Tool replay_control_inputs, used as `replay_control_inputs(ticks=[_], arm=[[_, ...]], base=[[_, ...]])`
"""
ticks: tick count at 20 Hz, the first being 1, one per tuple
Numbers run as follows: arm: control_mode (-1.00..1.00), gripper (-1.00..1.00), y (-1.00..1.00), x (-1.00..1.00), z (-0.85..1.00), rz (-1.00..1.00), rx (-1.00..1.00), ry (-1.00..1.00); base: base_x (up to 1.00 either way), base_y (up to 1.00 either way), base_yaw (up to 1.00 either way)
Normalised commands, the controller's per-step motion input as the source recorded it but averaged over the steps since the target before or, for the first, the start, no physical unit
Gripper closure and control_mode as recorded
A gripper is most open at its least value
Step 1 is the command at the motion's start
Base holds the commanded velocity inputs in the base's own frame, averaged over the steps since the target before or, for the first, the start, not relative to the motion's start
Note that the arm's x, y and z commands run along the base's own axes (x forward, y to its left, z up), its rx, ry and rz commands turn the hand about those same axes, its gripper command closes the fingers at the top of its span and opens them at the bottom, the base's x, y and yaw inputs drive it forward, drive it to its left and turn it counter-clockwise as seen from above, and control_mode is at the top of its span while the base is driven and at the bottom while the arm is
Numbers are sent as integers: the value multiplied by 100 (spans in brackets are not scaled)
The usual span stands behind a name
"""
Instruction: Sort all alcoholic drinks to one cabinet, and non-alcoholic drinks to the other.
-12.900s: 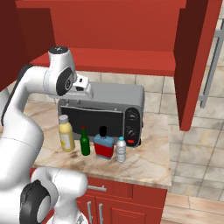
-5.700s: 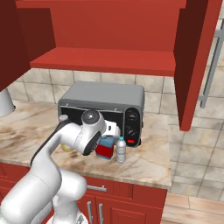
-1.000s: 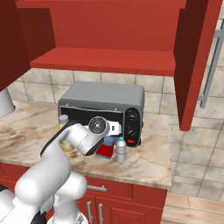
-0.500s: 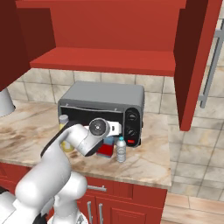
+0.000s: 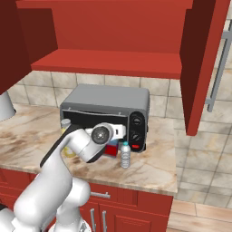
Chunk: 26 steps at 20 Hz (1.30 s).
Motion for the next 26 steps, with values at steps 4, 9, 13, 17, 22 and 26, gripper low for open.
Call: replay_control_inputs(ticks=[4, 9, 13, 17, 22, 26], arm=[[-100, 100, 1, -13, 63, 0, -3, -2], [-100, 100, 0, -28, 62, 0, -3, 2], [-100, 100, 0, -33, 56, 0, -5, 12], [-100, 100, 0, -28, 58, 0, -3, 11], [-100, 100, 0, -20, 56, 0, -3, 5], [-100, 100, 0, -28, 53, 2, -2, 0]], base=[[0, 0, 0], [0, 0, 0], [0, 0, 0], [0, 0, 0], [0, 0, 0], [0, 0, 0]])
